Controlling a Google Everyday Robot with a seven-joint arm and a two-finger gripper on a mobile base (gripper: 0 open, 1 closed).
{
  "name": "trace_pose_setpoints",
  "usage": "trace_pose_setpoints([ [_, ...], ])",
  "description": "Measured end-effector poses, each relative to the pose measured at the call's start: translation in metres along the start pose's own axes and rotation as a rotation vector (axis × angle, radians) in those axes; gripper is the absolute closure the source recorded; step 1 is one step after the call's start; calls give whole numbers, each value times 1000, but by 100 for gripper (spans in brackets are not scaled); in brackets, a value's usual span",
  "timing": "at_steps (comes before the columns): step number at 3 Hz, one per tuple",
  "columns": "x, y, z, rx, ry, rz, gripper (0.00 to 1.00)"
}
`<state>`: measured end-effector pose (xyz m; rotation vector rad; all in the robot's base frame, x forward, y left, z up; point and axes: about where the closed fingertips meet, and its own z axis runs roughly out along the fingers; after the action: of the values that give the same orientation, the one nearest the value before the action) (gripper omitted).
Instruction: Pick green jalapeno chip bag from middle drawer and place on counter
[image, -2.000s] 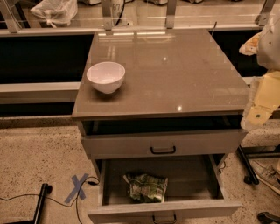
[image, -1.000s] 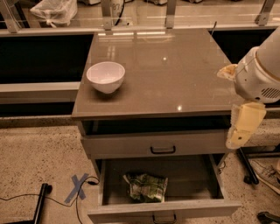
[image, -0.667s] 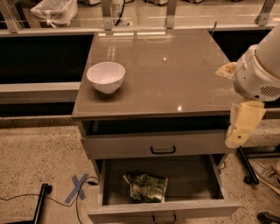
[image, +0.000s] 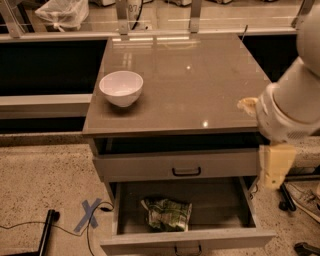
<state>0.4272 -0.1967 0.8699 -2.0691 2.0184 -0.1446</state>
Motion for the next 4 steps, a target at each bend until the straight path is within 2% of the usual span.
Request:
trace_pose_setpoints([
  [1, 2, -2, 7, 24, -1, -85, 0],
  [2, 2, -1, 5, 20, 1, -85, 0],
  [3, 3, 0, 16, 43, 0, -124, 0],
  [4, 5, 30, 57, 78, -23, -242, 0],
])
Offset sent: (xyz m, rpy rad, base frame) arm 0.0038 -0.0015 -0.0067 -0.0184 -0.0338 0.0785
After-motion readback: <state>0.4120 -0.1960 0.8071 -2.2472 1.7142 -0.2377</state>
